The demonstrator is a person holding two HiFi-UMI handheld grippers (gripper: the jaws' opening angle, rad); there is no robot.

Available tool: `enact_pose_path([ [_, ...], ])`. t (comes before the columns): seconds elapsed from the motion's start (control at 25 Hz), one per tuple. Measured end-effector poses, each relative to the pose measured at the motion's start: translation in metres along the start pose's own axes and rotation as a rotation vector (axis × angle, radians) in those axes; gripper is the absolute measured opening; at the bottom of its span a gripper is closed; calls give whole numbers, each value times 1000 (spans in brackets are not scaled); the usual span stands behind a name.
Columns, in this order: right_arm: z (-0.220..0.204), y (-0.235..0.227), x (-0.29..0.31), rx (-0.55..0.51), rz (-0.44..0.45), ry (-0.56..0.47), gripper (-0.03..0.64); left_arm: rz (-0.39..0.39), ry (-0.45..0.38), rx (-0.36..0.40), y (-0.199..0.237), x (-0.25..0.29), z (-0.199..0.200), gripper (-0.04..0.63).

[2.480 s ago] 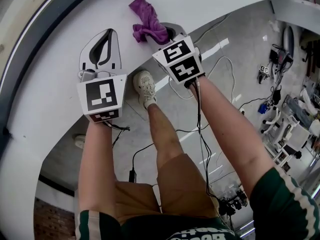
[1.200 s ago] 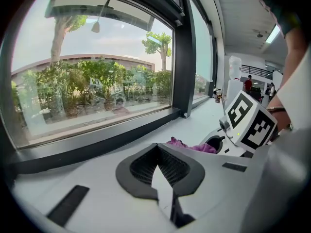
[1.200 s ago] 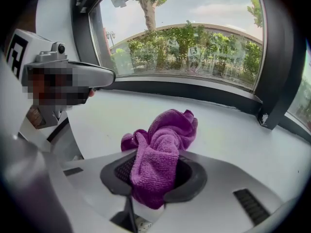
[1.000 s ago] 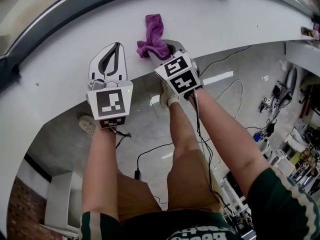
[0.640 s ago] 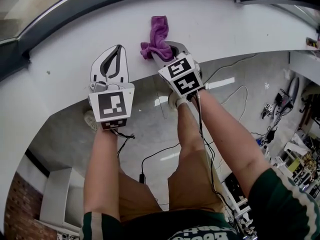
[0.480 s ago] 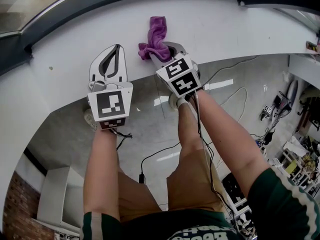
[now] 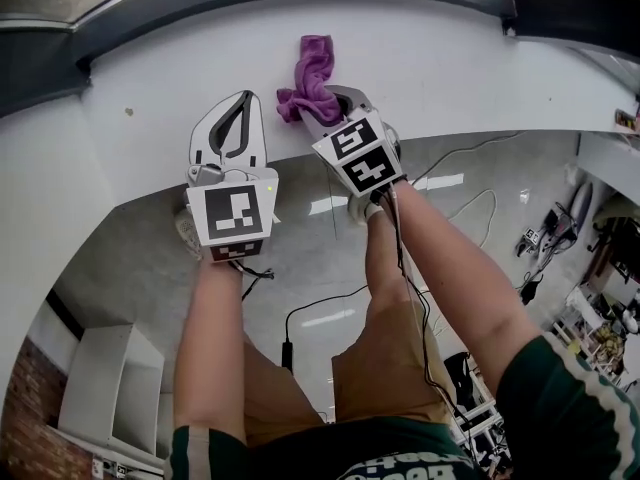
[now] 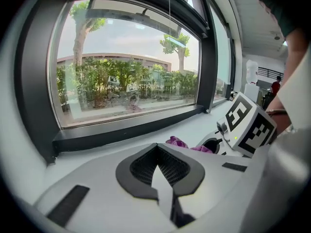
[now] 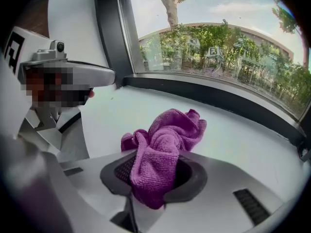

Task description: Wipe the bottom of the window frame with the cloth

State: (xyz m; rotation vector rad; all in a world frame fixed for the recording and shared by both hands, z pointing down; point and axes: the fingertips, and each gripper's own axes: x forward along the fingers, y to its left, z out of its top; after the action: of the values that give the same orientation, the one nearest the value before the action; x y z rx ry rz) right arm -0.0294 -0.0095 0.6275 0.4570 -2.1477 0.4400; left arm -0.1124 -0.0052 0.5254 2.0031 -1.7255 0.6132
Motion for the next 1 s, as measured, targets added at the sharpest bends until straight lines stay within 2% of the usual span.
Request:
enact_pose_path([
  [0.72,49,79,47,-61,60,1,127,83,12,-70,85,-48,-39,6],
  [1.0,66,114,64,-88,98,4,127,123,11,-89,118,-68,-42,6],
])
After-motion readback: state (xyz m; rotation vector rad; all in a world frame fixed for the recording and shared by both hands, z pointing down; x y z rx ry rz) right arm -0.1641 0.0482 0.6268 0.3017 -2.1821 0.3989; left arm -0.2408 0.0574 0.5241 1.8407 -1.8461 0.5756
